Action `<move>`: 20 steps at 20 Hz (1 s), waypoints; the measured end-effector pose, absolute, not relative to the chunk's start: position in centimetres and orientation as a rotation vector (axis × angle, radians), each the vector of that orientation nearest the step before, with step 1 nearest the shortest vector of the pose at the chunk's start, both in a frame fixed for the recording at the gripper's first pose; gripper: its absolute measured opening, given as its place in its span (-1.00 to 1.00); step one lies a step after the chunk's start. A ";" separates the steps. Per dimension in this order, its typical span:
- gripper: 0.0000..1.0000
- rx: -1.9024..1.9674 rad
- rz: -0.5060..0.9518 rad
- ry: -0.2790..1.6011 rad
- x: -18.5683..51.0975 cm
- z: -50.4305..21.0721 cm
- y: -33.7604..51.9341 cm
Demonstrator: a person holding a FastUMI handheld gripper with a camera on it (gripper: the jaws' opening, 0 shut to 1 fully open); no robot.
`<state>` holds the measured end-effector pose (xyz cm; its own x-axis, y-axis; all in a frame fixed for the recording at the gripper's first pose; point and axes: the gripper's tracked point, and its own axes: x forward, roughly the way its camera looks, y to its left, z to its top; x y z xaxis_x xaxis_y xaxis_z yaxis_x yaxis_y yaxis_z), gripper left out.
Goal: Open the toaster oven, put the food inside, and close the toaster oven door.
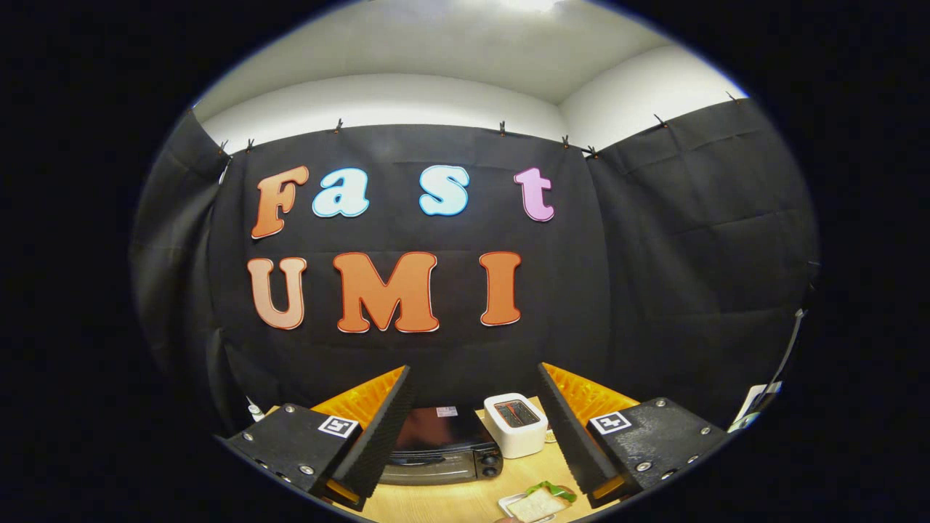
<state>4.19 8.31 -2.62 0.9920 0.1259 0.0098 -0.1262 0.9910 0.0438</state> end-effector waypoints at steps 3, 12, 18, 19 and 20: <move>0.99 0.052 0.169 0.042 6.1 -5.9 11.1; 1.00 -0.059 0.311 0.263 10.1 -18.9 18.7; 1.00 -0.097 0.322 0.391 11.6 -26.2 20.4; 1.00 -0.090 0.325 0.405 11.8 -26.8 20.6; 1.00 -0.093 0.326 0.419 12.0 -27.4 20.8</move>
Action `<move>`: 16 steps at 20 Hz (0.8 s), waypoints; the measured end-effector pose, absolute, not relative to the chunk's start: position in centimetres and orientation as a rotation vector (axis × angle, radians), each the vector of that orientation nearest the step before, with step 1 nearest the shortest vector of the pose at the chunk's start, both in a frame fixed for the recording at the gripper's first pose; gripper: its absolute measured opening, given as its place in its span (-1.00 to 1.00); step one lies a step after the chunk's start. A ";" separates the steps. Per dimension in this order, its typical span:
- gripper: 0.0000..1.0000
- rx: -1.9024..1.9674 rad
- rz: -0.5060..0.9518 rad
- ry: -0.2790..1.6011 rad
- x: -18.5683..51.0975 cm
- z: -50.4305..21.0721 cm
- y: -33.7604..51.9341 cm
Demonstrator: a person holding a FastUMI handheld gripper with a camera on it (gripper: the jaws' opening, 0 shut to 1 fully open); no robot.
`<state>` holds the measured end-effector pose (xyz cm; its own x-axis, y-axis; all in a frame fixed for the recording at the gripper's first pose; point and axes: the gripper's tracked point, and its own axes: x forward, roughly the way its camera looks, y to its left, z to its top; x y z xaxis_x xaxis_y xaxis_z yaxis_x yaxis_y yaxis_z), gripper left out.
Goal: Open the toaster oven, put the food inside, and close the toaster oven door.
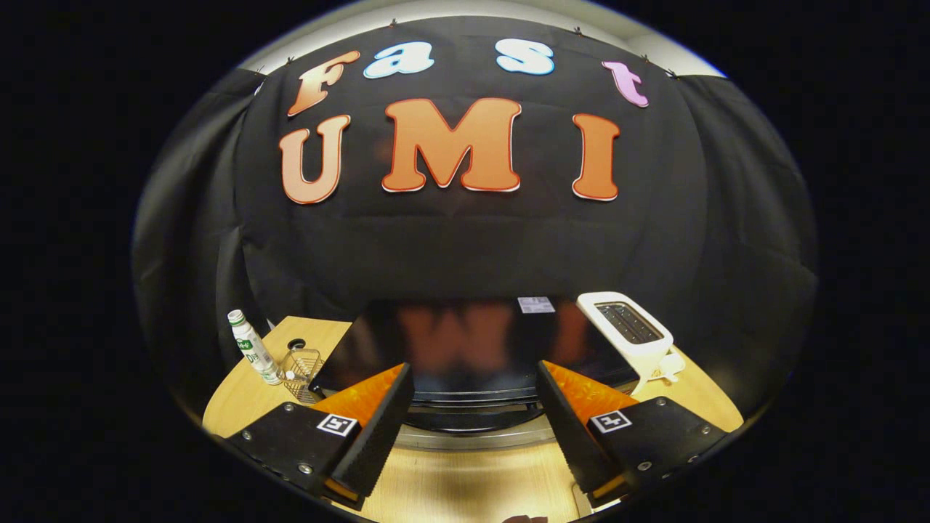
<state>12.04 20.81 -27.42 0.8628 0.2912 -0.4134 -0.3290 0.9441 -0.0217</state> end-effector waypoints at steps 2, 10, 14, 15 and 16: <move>1.00 -0.110 0.322 0.445 12.2 -28.7 20.9; 1.00 -0.093 0.323 0.493 10.9 -30.3 21.0; 1.00 -0.093 0.321 0.509 9.1 -30.3 20.4; 1.00 -0.093 0.322 0.510 8.4 -30.4 20.0; 1.00 -0.093 0.323 0.512 7.7 -30.5 19.7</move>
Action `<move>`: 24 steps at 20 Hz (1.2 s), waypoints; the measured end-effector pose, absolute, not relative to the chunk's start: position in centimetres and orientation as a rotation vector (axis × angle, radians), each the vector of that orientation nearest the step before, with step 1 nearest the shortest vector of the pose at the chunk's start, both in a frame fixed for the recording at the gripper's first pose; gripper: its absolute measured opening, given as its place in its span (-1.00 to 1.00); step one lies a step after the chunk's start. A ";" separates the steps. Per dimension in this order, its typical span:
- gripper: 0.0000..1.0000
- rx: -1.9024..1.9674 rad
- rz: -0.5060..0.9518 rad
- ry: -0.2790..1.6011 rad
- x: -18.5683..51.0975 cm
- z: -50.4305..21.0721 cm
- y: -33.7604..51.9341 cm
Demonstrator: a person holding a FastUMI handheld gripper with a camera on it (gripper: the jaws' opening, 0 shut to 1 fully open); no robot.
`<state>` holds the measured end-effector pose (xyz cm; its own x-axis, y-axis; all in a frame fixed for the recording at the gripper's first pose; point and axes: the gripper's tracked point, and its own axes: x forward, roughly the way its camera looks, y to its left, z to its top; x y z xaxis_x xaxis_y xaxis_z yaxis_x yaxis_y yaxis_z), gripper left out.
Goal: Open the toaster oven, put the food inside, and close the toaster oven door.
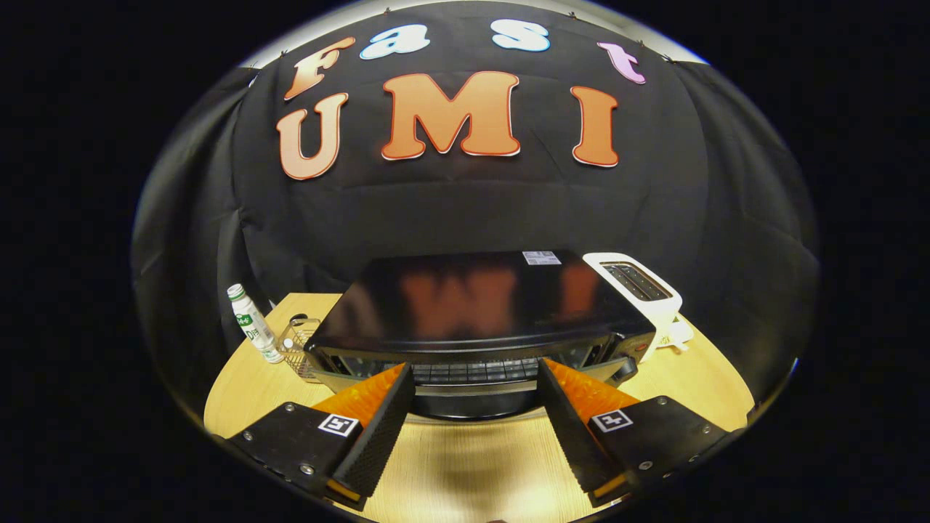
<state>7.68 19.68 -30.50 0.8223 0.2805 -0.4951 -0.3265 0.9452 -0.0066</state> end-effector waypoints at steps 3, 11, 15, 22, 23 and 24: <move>1.00 -0.094 0.330 0.532 5.4 -31.3 18.8; 1.00 -0.088 0.343 0.592 0.8 -33.8 16.9; 0.99 -0.093 0.340 0.634 -1.0 -35.7 16.2; 0.99 -0.111 0.333 0.753 -4.3 -40.5 14.8; 0.98 -0.113 0.330 0.777 -4.8 -41.5 14.6; 0.97 -0.112 0.326 0.796 -5.0 -42.4 14.4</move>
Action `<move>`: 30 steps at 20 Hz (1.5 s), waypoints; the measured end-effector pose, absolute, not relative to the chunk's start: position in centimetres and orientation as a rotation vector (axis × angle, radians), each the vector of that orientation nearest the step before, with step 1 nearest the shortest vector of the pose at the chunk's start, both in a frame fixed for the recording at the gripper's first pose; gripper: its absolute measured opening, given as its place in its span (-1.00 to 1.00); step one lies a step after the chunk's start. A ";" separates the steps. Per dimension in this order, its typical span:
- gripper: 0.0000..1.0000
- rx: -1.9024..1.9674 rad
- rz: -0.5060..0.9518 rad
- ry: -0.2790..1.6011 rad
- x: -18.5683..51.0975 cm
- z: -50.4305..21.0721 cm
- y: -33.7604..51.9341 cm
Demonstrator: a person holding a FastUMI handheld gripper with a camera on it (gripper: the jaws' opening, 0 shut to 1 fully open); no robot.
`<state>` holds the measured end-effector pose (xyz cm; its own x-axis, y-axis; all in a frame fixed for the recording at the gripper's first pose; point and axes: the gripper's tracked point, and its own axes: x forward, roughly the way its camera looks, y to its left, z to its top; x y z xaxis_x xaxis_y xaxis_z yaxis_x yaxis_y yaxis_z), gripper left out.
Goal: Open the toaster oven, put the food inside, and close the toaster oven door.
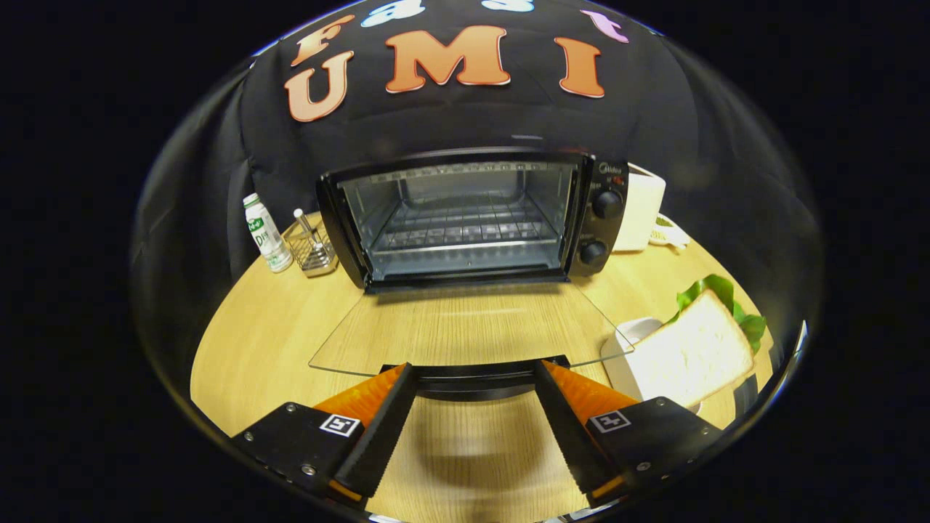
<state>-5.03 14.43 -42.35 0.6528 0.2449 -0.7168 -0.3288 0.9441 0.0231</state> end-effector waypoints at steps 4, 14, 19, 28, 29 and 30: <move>0.98 -0.131 0.329 0.842 -5.5 -44.9 14.2; 0.97 -0.111 0.385 0.738 -2.7 -35.1 10.3; 0.96 -0.167 0.432 0.766 -1.1 -31.1 4.6; 0.96 -0.202 0.427 1.047 0.8 -31.9 -4.2; 0.96 -0.184 0.446 1.097 0.7 -32.4 -4.3; 0.97 -0.174 0.448 1.137 1.0 -33.1 -4.5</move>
<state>0.96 -4.52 -33.11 0.3436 0.2558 -0.9036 -0.4297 0.8984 0.0909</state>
